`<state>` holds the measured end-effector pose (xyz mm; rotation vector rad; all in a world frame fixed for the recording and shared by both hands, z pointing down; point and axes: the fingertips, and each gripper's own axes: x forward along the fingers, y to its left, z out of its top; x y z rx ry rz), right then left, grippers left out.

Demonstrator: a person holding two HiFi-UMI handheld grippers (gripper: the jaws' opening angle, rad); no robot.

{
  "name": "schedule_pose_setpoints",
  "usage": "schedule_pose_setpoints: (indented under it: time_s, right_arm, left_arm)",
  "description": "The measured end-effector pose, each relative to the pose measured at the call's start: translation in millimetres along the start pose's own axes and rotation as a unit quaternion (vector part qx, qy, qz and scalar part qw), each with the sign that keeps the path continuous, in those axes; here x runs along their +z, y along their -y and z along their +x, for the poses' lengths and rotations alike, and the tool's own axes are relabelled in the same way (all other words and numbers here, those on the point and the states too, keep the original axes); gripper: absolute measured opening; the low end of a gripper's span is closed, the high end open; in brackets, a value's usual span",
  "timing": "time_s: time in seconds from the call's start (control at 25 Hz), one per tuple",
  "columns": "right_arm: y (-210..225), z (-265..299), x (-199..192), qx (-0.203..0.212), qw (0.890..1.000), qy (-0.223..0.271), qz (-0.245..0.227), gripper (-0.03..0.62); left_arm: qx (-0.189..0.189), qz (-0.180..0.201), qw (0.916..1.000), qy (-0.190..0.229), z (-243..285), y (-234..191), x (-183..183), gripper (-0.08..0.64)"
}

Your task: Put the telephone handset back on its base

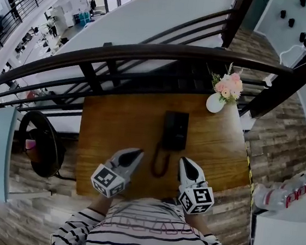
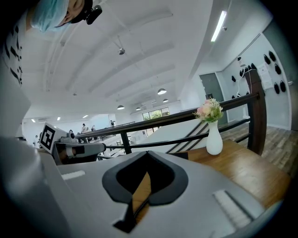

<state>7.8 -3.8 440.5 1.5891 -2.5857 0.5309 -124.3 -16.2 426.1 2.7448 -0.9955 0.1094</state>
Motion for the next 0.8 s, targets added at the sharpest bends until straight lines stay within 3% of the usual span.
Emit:
schedule_pose_setpoints:
  time_s: [0.8]
  right_arm:
    - [-4.7, -6.6, -3.9, -0.020, 1.000, 0.002, -0.002, 0.000]
  left_arm:
    - [-0.002, 0.003, 1.0000, -0.002, -9.8, 3.1, -2.0, 0.003]
